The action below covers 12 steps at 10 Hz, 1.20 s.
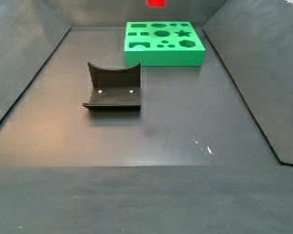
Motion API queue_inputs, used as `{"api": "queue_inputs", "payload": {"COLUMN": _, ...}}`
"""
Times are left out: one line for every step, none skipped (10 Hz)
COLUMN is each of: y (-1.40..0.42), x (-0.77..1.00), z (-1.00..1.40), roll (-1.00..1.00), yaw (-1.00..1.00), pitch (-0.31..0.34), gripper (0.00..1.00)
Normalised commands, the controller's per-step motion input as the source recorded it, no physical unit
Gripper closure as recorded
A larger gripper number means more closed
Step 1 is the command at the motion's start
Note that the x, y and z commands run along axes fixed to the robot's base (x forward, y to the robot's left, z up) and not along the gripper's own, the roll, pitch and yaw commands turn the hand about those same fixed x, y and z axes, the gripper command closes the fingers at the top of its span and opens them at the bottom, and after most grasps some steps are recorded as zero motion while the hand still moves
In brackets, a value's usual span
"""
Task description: Insert the round object.
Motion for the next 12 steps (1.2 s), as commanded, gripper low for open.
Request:
{"api": "queue_inputs", "payload": {"y": -0.05, "x": 0.06, "z": -0.86, "roll": -0.13, "yaw": 0.02, "pitch": 0.023, "gripper": 1.00}}
{"api": "queue_inputs", "payload": {"y": -0.03, "x": 0.00, "z": -1.00, "roll": -0.02, "yaw": 0.00, "pitch": 0.034, "gripper": 1.00}}
{"api": "queue_inputs", "payload": {"y": 0.00, "x": -0.16, "z": -0.91, "roll": -0.03, "yaw": 0.00, "pitch": 0.000, "gripper": 1.00}}
{"api": "queue_inputs", "payload": {"y": 0.00, "x": -0.13, "z": -0.83, "roll": -0.10, "yaw": 0.00, "pitch": 0.000, "gripper": 1.00}}
{"api": "queue_inputs", "payload": {"y": 0.00, "x": -0.10, "z": -0.79, "roll": -0.14, "yaw": -0.02, "pitch": 0.000, "gripper": 1.00}}
{"api": "queue_inputs", "payload": {"y": 0.04, "x": -0.11, "z": -0.73, "roll": -0.18, "yaw": -0.09, "pitch": 0.000, "gripper": 1.00}}
{"api": "queue_inputs", "payload": {"y": 0.00, "x": -0.18, "z": -0.65, "roll": -0.22, "yaw": -0.08, "pitch": -0.034, "gripper": 1.00}}
{"api": "queue_inputs", "payload": {"y": -0.04, "x": -0.20, "z": -0.28, "roll": -0.36, "yaw": -0.02, "pitch": -0.031, "gripper": 1.00}}
{"api": "queue_inputs", "payload": {"y": -0.19, "x": -0.04, "z": -0.04, "roll": -0.36, "yaw": 0.00, "pitch": 0.000, "gripper": 1.00}}
{"api": "queue_inputs", "payload": {"y": -0.30, "x": -0.01, "z": 0.00, "roll": -0.34, "yaw": 0.00, "pitch": -0.004, "gripper": 1.00}}
{"api": "queue_inputs", "payload": {"y": -0.26, "x": -0.04, "z": -0.07, "roll": -0.34, "yaw": 0.00, "pitch": -0.014, "gripper": 1.00}}
{"api": "queue_inputs", "payload": {"y": -0.21, "x": -0.14, "z": 0.00, "roll": -0.42, "yaw": 0.00, "pitch": -0.023, "gripper": 1.00}}
